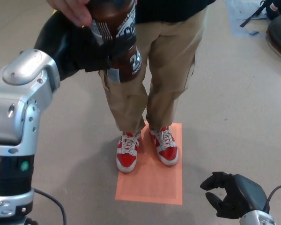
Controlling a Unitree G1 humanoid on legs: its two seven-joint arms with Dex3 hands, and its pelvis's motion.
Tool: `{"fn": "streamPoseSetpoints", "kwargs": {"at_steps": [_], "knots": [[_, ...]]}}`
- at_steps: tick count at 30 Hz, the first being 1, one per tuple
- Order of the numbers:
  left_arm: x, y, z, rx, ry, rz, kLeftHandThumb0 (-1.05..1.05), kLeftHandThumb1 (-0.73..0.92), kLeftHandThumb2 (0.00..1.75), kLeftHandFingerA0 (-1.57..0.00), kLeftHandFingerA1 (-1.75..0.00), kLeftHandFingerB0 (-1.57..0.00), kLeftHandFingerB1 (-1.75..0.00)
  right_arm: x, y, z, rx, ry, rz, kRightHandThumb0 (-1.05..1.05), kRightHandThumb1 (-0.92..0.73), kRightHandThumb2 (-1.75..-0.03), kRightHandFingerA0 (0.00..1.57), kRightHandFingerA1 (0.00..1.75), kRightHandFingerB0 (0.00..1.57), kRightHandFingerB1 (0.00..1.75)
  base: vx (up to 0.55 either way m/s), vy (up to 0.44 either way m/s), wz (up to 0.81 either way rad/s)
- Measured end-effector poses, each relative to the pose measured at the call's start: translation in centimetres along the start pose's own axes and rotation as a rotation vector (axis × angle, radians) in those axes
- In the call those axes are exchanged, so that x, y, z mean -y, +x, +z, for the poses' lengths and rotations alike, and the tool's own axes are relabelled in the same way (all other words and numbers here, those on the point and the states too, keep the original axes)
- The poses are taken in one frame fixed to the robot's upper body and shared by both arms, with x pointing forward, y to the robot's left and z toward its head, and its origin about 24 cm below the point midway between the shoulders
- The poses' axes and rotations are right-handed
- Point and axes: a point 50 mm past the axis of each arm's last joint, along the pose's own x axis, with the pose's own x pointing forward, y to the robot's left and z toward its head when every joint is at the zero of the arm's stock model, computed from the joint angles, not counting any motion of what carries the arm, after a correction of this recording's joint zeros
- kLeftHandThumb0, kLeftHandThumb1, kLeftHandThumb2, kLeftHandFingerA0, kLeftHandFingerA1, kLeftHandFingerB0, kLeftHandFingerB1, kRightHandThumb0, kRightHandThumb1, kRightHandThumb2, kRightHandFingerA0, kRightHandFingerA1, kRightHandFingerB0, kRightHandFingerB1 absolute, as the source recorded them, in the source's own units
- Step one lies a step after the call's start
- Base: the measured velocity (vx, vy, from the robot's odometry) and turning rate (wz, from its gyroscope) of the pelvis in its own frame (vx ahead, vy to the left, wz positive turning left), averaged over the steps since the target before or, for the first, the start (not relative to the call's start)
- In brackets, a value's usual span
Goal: The robot recieved a bottle of protein shake from a person using its left hand and then shake the protein up and down 2 two times and hand it back to the person
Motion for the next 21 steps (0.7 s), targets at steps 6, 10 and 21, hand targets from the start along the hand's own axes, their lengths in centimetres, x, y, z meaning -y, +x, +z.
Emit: {"fn": "streamPoseSetpoints", "kwargs": {"at_steps": [6, 10, 21], "knots": [[0.2, -0.1, 0.2, -0.002, 0.004, -0.001, -0.16, 0.84, 0.67, -0.72, -1.56, -0.68, -1.07, -0.1, -0.1, -0.1, -0.002, -0.001, 0.003, -0.45, -0.7, -0.76, 0.94, 0.9, 0.83, 0.56, 0.0, 0.0, 0.0], [0.4, -0.1, 0.2, -0.006, 0.013, -0.005, -0.2, 0.82, 0.64, -0.87, -1.09, -0.75, -0.71, -0.1, -0.1, -0.1, -0.002, 0.001, 0.002, -0.44, -0.69, -0.77, 0.93, 0.89, 0.83, 0.58, 0.0, 0.0, 0.0], [0.1, -0.9, -1.0, -0.085, 0.09, -0.021, -0.81, 0.57, 0.6, 0.0, -0.19, 0.0, -0.03, 0.0, 0.0, 0.0, 0.001, 0.004, -0.001, -0.44, -0.69, -0.76, 0.95, 0.9, 0.84, 0.56, 0.0, 0.0, 0.0]]}}
